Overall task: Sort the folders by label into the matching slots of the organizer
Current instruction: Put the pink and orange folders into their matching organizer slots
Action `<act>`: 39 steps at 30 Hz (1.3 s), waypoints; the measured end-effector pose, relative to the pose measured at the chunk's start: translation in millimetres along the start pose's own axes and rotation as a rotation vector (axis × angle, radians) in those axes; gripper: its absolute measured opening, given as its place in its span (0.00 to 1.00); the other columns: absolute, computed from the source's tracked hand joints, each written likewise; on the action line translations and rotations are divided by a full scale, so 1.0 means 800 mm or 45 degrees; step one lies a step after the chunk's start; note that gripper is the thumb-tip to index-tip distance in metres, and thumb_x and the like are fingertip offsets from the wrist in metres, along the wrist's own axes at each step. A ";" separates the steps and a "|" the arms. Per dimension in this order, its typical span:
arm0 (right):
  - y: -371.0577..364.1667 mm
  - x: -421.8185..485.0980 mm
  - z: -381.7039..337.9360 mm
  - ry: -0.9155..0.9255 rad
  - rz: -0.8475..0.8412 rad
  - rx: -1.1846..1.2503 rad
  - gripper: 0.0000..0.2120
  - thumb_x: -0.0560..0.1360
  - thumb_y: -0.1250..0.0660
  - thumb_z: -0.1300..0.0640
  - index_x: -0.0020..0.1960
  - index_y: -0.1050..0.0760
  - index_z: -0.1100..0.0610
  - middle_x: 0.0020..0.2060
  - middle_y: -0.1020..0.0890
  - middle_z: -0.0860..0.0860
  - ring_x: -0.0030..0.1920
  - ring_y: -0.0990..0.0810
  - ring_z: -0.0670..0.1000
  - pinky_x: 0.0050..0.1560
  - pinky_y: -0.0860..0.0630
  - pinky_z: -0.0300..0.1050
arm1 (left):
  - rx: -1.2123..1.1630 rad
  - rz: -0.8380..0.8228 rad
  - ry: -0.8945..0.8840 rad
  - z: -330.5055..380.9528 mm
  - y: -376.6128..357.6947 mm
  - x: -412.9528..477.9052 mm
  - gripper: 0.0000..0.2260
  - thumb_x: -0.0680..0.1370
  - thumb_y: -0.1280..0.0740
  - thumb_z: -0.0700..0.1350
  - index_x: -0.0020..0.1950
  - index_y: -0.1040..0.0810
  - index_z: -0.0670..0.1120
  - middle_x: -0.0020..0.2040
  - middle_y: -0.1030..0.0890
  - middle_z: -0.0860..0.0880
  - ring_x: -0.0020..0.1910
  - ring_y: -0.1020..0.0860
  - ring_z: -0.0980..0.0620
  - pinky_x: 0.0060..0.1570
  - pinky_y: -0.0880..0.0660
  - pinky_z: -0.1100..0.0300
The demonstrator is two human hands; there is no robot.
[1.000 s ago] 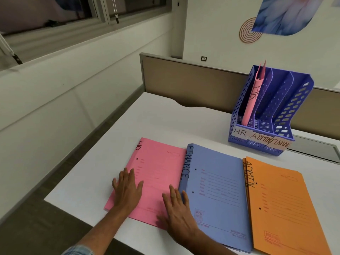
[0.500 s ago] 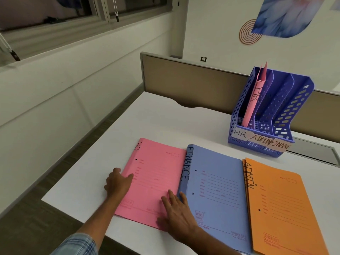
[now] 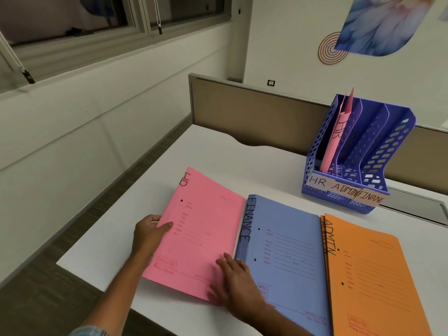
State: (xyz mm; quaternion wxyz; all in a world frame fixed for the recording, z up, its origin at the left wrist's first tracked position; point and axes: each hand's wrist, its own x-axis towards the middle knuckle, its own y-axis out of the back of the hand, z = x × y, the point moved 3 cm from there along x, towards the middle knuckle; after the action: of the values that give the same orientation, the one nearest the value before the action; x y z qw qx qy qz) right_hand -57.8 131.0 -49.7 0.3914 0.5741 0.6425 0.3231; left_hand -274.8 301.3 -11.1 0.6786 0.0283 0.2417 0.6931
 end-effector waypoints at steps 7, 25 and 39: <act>0.051 0.010 0.002 -0.283 0.305 0.647 0.25 0.77 0.34 0.43 0.70 0.35 0.47 0.66 0.25 0.43 0.60 0.25 0.43 0.63 0.29 0.40 | -0.170 0.071 -0.294 0.044 0.032 -0.040 0.07 0.75 0.26 0.47 0.49 0.22 0.56 0.42 0.13 0.50 0.38 0.14 0.49 0.33 0.18 0.54; 0.167 0.014 0.075 -0.659 0.721 1.520 0.18 0.75 0.31 0.44 0.62 0.28 0.50 0.56 0.20 0.46 0.54 0.21 0.47 0.47 0.25 0.45 | -0.425 -0.406 -0.377 0.141 -0.085 -0.092 0.12 0.73 0.25 0.47 0.55 0.20 0.51 0.50 0.14 0.47 0.43 0.14 0.43 0.38 0.17 0.52; 0.307 -0.010 0.205 -0.503 1.035 1.232 0.23 0.72 0.28 0.42 0.64 0.30 0.42 0.57 0.21 0.38 0.54 0.22 0.33 0.51 0.25 0.37 | -0.512 -0.505 -0.397 0.255 -0.259 -0.130 0.11 0.73 0.24 0.43 0.53 0.18 0.54 0.47 0.13 0.50 0.43 0.14 0.45 0.36 0.17 0.52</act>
State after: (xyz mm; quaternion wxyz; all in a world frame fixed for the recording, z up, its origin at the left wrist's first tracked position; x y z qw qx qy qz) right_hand 205.1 150.1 84.3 0.0466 0.9303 0.3636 0.0086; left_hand 0.0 254.4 121.4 0.8213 -0.0479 -0.0062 0.5684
